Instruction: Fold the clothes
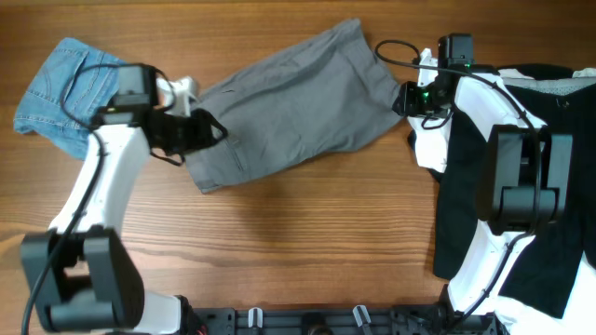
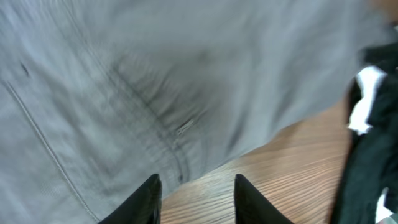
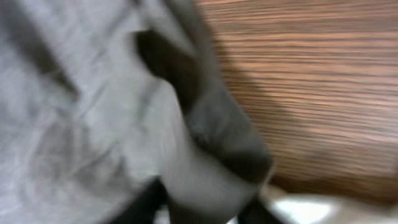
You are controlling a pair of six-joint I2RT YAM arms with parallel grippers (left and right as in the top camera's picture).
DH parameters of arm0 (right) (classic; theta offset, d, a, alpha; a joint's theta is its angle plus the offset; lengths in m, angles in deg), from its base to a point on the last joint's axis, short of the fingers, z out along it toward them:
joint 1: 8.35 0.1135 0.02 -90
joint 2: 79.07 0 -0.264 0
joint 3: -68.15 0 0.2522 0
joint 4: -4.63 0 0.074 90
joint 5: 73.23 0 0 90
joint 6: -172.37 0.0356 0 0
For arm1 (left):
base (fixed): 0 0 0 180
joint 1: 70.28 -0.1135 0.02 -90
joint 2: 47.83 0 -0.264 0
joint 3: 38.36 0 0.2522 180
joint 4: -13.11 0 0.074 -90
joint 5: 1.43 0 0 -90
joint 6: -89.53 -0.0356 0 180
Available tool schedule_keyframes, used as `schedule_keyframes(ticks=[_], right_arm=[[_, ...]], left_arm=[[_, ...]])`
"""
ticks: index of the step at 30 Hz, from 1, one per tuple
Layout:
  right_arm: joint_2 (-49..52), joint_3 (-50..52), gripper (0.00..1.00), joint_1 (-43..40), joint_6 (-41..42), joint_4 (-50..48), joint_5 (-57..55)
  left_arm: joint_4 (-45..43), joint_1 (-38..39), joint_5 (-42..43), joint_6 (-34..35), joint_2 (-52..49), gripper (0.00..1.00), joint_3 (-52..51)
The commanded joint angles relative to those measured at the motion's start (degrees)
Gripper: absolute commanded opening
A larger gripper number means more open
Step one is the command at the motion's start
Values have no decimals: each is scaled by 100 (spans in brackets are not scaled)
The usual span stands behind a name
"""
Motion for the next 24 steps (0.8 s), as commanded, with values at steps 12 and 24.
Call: schedule_keyframes(ticks=[12, 24], right_arm=[[-756, 22, 4, 35, 815, 2433, -219], [-1370, 22, 67, 42, 557, 3244, -306]], left_arm=[[-811, -1224, -3115, 1587, -1193, 26, -621], [710, -1768, -999, 103, -505, 36, 1602]])
